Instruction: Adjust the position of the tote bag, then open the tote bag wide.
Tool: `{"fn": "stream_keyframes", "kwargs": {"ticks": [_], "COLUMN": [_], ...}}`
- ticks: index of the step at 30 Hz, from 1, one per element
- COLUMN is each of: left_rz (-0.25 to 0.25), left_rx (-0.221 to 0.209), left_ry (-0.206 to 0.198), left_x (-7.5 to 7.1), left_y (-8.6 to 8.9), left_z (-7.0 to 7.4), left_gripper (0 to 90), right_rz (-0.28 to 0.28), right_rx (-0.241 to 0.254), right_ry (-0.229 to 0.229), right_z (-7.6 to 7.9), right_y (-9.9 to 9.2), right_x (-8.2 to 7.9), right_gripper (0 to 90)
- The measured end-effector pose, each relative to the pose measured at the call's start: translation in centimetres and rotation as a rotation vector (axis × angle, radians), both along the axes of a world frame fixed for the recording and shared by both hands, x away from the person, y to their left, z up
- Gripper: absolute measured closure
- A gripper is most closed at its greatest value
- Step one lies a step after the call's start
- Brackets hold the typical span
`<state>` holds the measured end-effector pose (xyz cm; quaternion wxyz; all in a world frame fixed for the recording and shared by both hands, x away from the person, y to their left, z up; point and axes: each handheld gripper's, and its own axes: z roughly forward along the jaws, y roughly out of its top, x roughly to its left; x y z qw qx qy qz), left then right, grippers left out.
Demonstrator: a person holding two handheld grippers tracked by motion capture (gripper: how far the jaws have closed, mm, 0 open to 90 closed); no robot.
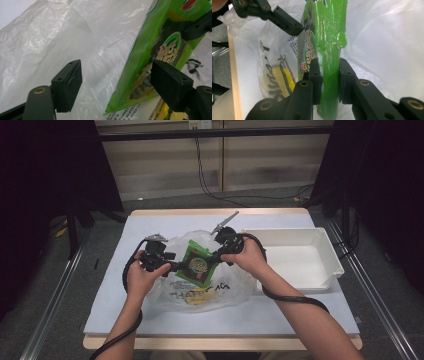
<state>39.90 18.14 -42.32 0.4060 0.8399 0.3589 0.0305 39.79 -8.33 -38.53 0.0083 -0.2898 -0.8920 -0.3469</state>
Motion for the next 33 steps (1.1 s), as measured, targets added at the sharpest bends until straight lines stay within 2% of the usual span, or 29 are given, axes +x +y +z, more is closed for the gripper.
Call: {"fn": "stream_keyframes", "kwargs": {"ticks": [4,8,9,16,26,33], "left_rz": [-0.004,-0.03,-0.032,-0.024,-0.054,-0.046], "left_rx": [0.008,0.009,0.02,0.027,0.043,0.041], "left_ry": [0.004,0.008,0.006,-0.011,-0.013,-0.016], "left_x": [-0.1,-0.2,-0.3,-0.3,-0.4,-0.4], "left_y": [0.0,-0.2,-0.3,-0.2,-0.5,-0.5], "left_z": [0.1,0.2,0.2,0.4,0.1,0.2], "left_gripper": [20.9,17.7,16.8,11.9,10.0,8.9], "right_rz": [0.008,0.008,0.009,0.005,0.006,-0.009], "right_rx": [-0.003,-0.015,-0.018,-0.029,-0.06,-0.058], "right_ry": [-0.02,-0.028,-0.035,-0.051,-0.076,-0.079], "right_z": [0.5,1.0,1.1,2.5,4.2,5.3], "right_y": [-0.1,-0.2,-0.3,-0.7,-0.6,-1.4], "right_x": [-0.1,-0.3,-0.3,-0.1,0.2,0.6], "right_gripper": [76.4,76.4,76.4,76.3,76.2,76.1]}}
